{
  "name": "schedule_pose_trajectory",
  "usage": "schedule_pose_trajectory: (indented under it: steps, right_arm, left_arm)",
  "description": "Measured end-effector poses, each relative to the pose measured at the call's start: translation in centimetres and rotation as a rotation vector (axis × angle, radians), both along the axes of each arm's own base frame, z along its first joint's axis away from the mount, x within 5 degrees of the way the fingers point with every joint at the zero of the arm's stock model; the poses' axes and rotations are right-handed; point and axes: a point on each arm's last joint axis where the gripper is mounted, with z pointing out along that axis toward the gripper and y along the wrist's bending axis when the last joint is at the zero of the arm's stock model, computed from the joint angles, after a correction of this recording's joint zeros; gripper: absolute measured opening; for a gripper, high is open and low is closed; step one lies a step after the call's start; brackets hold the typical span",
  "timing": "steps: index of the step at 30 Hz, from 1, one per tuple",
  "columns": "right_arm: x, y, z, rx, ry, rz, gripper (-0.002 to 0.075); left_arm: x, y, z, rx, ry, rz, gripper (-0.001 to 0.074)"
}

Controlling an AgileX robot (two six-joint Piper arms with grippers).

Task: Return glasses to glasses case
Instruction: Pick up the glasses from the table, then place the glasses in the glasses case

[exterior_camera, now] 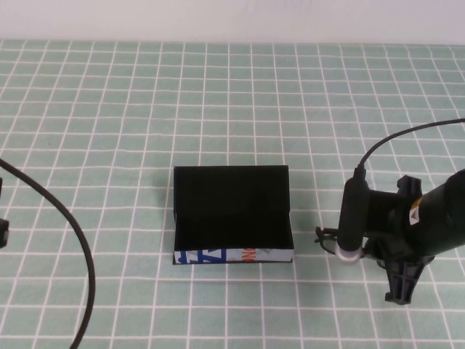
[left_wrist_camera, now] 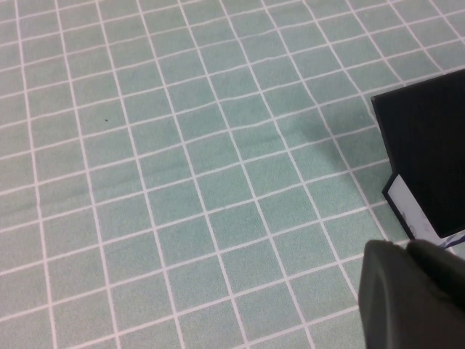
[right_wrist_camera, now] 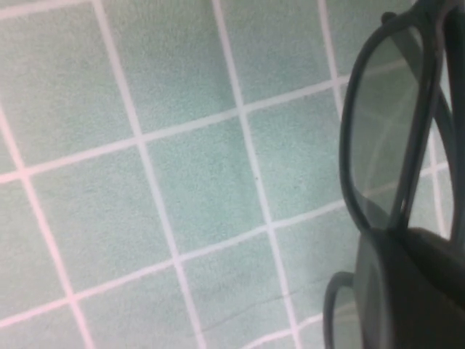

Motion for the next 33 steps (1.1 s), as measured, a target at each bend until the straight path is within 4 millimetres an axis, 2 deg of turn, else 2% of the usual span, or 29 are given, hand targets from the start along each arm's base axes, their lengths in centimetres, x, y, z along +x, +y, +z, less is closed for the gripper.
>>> schedule_pose_trajectory:
  steps: [6,13,18,20,25,33]
  right_arm:
    - [-0.3,0.9,2.3,0.09,0.034,0.048,0.0]
    - [0.9,3.8,8.3,0.295,0.07,0.147,0.0]
    - [1.5,6.1,10.5,0.305,0.112,0.245,0.0]
    - [1.8,7.3,10.6,0.286,0.139,0.288,0.0]
    - [3.1,9.5,9.4,0.231,0.201,0.345,0.0]
    - [5.9,11.3,7.3,0.196,0.25,0.354,-0.0001]
  left_arm:
    - [0.0,0.0,0.0,0.0,0.002,0.0,-0.0003]
    - [-0.1,-0.3,0.0,0.001,0.006,-0.022,-0.0002]
    - [-0.2,-0.3,-0.1,0.002,0.011,-0.025,-0.0002]
    - [-0.2,-0.3,-0.1,0.003,0.013,-0.026,-0.0002]
    - [-0.2,-0.3,-0.1,0.01,0.018,-0.028,-0.0002]
    - [-0.3,-0.3,-0.2,0.013,0.032,-0.03,-0.0002]
